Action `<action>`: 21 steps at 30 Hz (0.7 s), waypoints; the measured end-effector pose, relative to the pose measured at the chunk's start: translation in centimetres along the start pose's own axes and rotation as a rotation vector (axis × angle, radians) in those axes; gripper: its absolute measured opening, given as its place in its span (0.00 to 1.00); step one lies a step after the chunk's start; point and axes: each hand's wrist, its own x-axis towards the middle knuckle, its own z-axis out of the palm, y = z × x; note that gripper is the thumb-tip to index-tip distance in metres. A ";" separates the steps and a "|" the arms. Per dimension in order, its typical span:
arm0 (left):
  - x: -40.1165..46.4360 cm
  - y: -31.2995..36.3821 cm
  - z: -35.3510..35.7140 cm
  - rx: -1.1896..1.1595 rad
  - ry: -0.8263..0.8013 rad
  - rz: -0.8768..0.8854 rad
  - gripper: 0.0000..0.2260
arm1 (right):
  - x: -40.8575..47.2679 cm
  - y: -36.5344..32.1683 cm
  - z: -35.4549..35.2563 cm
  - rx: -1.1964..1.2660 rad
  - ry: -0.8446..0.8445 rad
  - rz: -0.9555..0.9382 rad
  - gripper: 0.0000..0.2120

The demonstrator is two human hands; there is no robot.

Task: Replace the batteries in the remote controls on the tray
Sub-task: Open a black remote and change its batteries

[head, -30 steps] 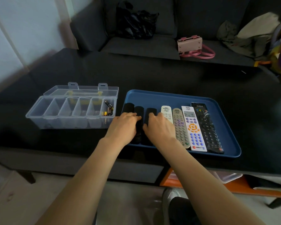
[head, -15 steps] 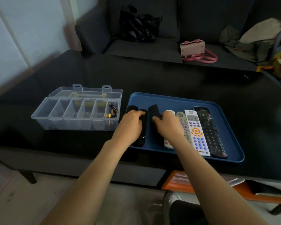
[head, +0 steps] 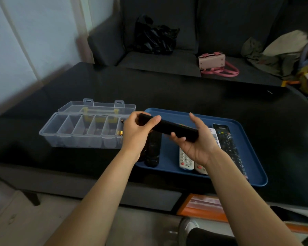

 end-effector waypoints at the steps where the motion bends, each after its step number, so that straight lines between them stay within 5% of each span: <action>1: -0.1 0.1 0.1 0.072 0.058 0.017 0.14 | 0.0 0.0 0.1 -0.004 0.039 -0.073 0.21; 5: -0.4 0.7 0.4 0.028 0.153 0.018 0.14 | 0.8 1.0 0.2 -0.326 0.127 -0.414 0.10; 9: -0.6 1.0 0.4 -0.103 0.002 -0.001 0.11 | 1.4 1.4 0.1 -0.485 0.277 -0.479 0.06; 21: -0.1 0.6 -0.1 -0.228 -0.072 -0.072 0.07 | 1.4 1.2 0.0 -0.301 0.197 -0.503 0.06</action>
